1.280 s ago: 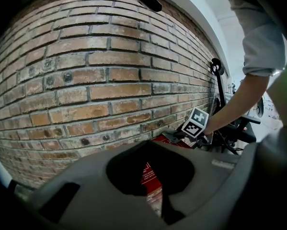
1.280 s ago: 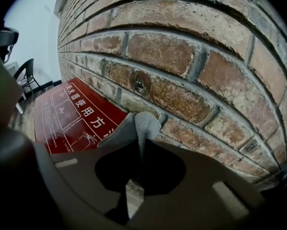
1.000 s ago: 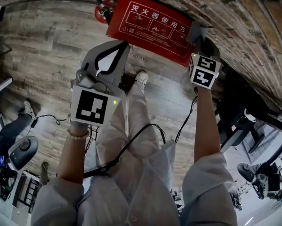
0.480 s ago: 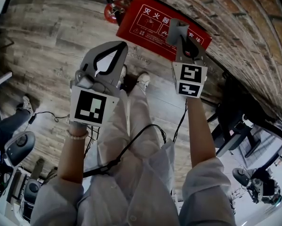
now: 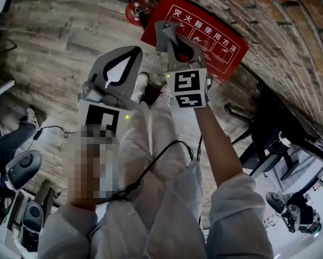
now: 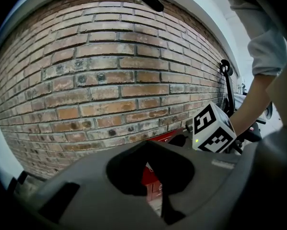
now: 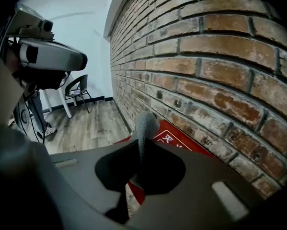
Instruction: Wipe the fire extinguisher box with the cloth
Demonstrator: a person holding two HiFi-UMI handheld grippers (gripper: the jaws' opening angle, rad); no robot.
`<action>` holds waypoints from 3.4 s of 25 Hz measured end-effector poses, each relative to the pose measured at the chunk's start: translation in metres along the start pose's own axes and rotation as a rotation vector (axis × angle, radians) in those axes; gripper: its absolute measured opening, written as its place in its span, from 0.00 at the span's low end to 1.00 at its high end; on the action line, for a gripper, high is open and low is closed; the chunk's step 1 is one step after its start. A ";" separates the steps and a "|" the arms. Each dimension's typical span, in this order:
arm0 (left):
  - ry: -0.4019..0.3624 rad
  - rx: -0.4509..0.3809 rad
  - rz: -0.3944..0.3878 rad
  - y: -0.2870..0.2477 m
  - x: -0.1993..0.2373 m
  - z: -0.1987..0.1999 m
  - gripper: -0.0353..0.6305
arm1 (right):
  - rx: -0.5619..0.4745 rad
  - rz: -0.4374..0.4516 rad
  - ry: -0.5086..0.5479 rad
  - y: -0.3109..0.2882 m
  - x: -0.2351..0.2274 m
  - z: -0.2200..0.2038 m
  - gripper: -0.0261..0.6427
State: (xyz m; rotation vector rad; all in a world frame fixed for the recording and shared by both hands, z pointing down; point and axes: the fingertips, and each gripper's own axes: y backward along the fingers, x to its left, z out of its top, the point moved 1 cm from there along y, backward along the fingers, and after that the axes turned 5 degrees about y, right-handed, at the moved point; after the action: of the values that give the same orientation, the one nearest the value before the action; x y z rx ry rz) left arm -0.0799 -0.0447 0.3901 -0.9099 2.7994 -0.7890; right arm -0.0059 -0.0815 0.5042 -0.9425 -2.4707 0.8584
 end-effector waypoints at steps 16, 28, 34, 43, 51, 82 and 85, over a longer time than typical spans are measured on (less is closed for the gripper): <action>0.044 0.001 0.043 0.011 0.037 -0.020 0.05 | 0.147 0.081 0.110 -0.062 0.055 -0.022 0.08; 0.054 0.007 0.051 0.007 0.046 -0.023 0.05 | 0.136 0.066 0.093 -0.064 0.054 -0.026 0.08; 0.044 0.009 0.036 0.003 0.041 -0.020 0.05 | 0.127 0.066 0.085 -0.063 0.053 -0.026 0.08; 0.025 0.011 0.016 -0.004 0.033 -0.014 0.05 | 0.126 0.072 0.081 -0.060 0.050 -0.028 0.08; 0.014 0.017 0.002 -0.009 0.025 -0.014 0.05 | 0.131 0.060 0.075 -0.054 0.042 -0.035 0.08; -0.055 0.016 -0.108 -0.034 -0.035 0.002 0.05 | 0.197 -0.097 -0.003 0.012 -0.025 -0.104 0.08; -0.056 0.018 -0.117 -0.037 -0.041 0.003 0.05 | 0.204 -0.116 -0.013 0.020 -0.032 -0.112 0.08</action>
State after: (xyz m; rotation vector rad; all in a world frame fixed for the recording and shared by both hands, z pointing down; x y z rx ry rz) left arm -0.0264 -0.0479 0.4032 -1.0838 2.7073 -0.7882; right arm 0.0838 -0.0461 0.5716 -0.7187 -2.3666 1.0551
